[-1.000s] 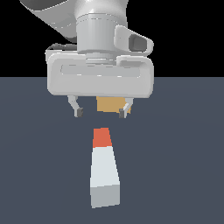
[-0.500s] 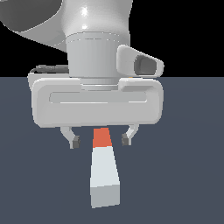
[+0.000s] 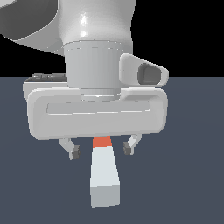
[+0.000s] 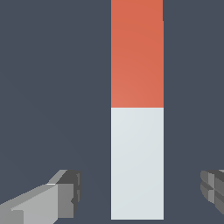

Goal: Insert the peg into the horizontal hole in a box.

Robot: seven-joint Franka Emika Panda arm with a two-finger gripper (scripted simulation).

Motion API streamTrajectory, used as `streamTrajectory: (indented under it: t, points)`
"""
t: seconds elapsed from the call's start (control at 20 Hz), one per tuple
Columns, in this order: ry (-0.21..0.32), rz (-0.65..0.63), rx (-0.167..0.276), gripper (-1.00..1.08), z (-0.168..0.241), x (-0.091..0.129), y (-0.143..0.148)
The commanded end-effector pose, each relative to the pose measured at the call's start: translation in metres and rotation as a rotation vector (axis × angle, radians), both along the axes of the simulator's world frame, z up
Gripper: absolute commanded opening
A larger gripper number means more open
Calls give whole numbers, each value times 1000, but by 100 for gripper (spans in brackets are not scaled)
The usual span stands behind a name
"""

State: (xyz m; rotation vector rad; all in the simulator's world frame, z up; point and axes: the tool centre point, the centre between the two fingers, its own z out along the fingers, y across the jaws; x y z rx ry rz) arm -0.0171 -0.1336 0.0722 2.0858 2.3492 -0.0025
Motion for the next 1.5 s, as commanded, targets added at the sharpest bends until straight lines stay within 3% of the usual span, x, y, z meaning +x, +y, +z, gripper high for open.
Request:
streamTrajectory:
  t: [0.0, 0.75, 0.8, 1.45]
  points:
    - [0, 1, 0, 100, -3, 0, 0]
    - [-1, 4, 1, 100, -50, 1, 0]
    - [-1, 4, 1, -100, -50, 1, 0]
    - [-1, 1, 1, -100, -49, 1, 3]
